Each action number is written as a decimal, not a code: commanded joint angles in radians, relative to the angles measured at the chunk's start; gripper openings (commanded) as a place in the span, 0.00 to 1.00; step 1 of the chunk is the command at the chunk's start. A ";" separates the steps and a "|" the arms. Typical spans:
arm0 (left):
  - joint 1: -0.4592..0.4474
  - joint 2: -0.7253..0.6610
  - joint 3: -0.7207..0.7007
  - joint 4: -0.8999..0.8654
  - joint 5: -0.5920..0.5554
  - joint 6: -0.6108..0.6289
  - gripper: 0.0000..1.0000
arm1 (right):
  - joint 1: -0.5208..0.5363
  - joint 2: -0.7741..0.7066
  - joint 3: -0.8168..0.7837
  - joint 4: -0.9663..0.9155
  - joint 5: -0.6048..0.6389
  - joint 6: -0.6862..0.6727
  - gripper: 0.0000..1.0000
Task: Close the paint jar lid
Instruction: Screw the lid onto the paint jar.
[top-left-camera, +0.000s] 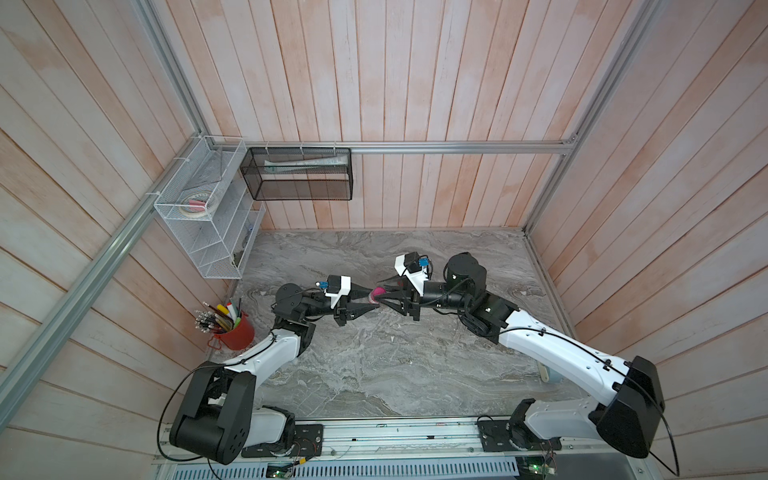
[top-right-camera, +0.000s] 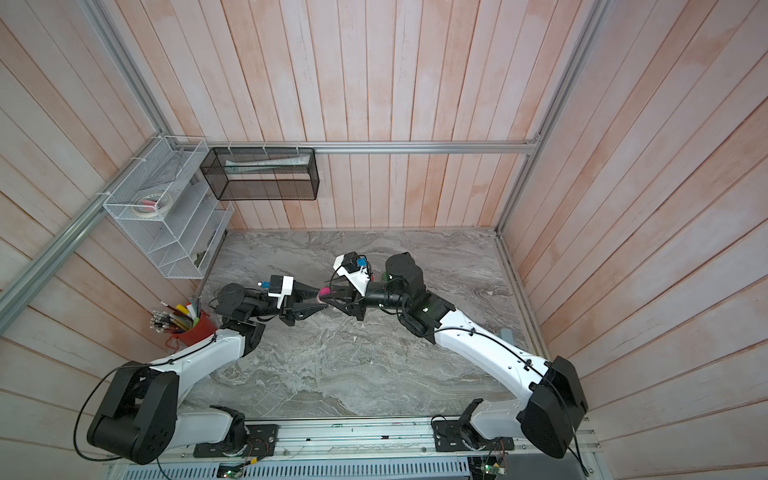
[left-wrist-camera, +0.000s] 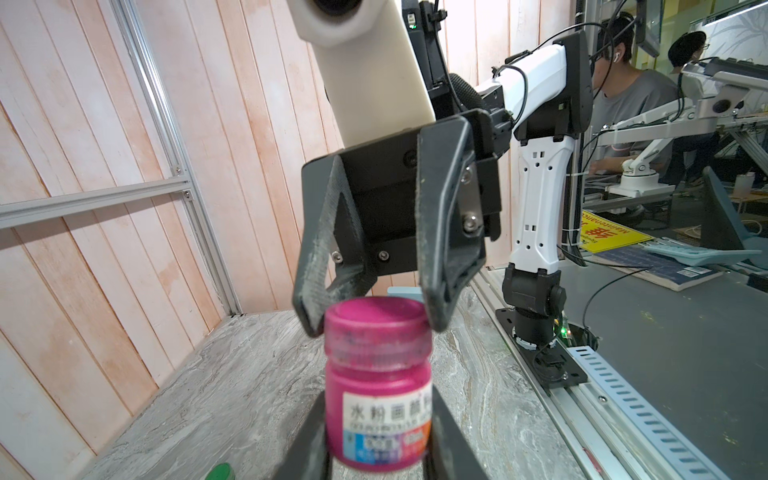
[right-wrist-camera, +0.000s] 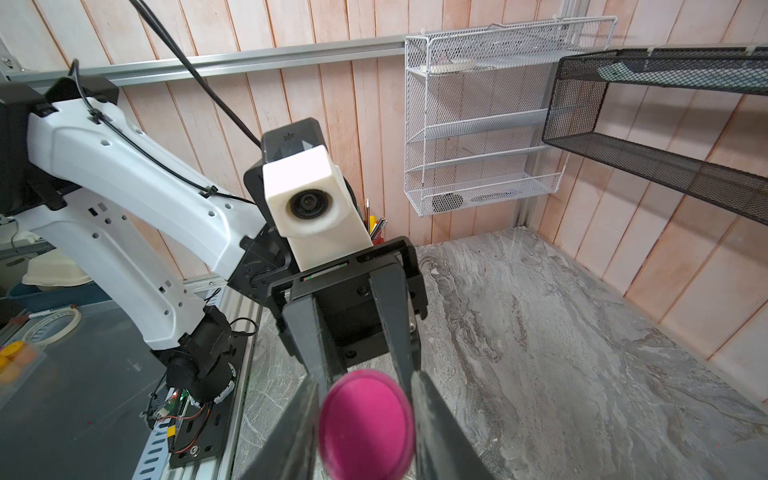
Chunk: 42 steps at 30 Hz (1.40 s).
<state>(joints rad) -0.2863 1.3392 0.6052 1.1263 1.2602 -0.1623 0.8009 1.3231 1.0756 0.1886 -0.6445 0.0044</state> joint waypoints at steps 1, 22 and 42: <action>-0.017 -0.014 0.011 0.060 0.035 0.014 0.33 | 0.006 0.039 -0.007 -0.068 0.060 0.000 0.41; -0.017 -0.035 0.043 -0.240 -0.033 0.212 0.33 | 0.009 -0.027 -0.040 -0.063 0.120 -0.004 0.71; -0.018 -0.105 0.087 -0.677 -0.255 0.567 0.34 | -0.105 -0.255 -0.070 -0.281 0.217 -0.046 0.75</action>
<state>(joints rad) -0.2977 1.2655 0.6682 0.5354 1.0554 0.3202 0.7151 1.0698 0.9863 -0.0292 -0.4461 -0.0162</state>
